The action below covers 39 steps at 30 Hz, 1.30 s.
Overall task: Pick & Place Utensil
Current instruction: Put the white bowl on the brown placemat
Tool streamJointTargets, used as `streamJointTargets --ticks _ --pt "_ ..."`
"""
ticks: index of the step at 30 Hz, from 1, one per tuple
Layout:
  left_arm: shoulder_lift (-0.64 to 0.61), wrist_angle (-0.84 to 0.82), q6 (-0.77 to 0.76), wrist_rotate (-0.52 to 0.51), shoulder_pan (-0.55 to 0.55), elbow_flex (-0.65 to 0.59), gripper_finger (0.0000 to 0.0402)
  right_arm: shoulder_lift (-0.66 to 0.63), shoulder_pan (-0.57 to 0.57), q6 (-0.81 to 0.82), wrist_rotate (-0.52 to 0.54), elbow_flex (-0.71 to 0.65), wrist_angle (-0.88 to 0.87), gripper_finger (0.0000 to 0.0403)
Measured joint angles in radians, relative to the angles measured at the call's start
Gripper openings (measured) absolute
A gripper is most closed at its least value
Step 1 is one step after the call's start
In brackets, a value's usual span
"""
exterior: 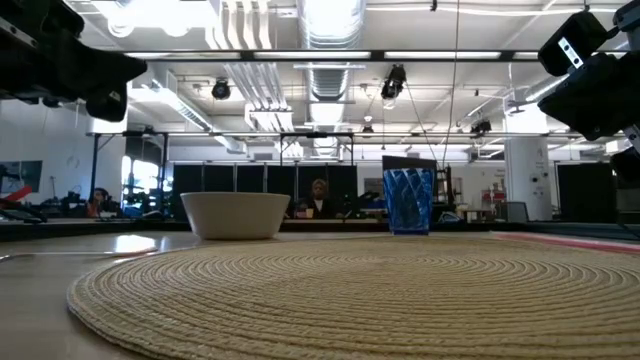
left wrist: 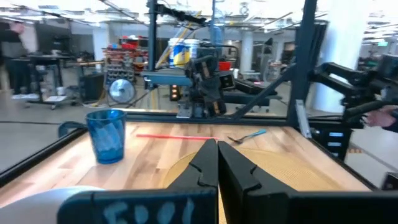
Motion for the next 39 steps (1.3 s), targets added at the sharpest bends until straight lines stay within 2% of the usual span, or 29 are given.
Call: streamJointTargets --ticks 4,11,15,22,28,33,39 --pt "0.004 -0.004 -0.001 -0.079 0.0 0.0 0.0026 0.0 0.0 0.0 0.0 0.0 0.0 0.0008" --pt "0.025 0.012 -0.002 -0.298 0.0 0.0 0.0126 0.0 0.0 0.0 0.0 0.0 0.0 0.0008" --pt "0.026 0.057 -0.028 -0.404 0.001 0.0 0.0161 0.0 0.0 0.0 0.0 0.0 0.0 0.0008" --pt "0.026 0.215 0.019 -0.444 0.006 0.002 0.017 0.0 0.0 0.0 0.0 0.0 0.003 0.0008" --pt "0.058 0.207 -0.006 -0.514 0.032 0.058 0.017 0.0 0.0 0.0 -0.001 0.0 0.019 0.0008" --pt "0.144 0.197 -0.058 -0.541 0.061 0.127 0.017 0.0 0.0 0.0 -0.002 0.0 0.02 0.0008" --pt "0.286 0.045 -0.136 -0.541 0.113 0.262 0.017 0.0 0.0 -0.002 -0.002 0.0 0.02 0.0008"
